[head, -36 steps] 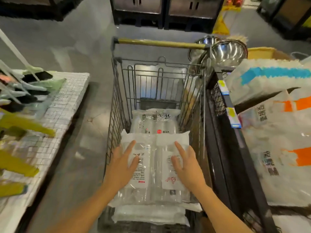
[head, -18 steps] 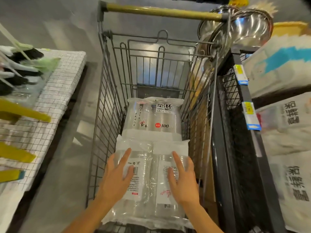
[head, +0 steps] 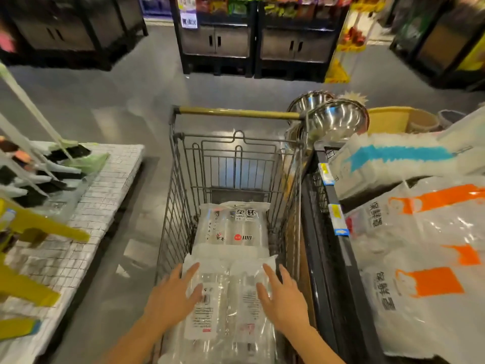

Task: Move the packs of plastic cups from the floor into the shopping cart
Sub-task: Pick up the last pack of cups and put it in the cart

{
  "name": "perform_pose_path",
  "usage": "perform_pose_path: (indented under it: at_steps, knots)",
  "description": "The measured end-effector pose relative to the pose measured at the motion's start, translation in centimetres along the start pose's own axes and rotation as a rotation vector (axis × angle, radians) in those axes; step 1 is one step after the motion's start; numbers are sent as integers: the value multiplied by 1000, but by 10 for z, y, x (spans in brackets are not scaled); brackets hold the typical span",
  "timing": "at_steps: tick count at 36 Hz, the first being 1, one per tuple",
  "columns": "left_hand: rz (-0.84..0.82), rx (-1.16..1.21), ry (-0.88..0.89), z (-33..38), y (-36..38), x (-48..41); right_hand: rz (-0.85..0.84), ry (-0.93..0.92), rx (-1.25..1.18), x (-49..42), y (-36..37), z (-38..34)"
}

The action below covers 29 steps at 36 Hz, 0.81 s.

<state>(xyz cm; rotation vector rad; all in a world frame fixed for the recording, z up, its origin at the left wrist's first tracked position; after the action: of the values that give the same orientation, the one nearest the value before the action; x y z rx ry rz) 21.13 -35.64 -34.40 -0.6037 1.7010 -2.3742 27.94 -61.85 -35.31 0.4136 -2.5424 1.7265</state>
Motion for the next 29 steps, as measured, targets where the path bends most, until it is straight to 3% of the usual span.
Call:
perform_pose_path:
  at_steps: [6,12,16,29]
  knots:
    - [112,-48,169,40,-79,-19,202,-72,44,-20,-90,-25]
    - [268,-115,402,98,-157,-12,258,-127,142,-13,-175,-49]
    - [262,-92,511,126,-192,-9,342,-121,177,4,-223,-60]
    - [236,-104,947,209,-254,33,583,258,167,130,-307,-56]
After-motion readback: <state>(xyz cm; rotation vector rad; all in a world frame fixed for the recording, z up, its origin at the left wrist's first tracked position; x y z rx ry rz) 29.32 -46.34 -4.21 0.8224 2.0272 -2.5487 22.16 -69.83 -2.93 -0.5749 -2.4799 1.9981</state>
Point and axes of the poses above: each hand's wrist, its own x-axis away from the middle knuckle, its own y-axis out of the palm, z = x × y, the point moved 2 cm from there along -x, towards the middle knuckle, and after that the axes turned 14 degrees about z, right-handed, at the moved point
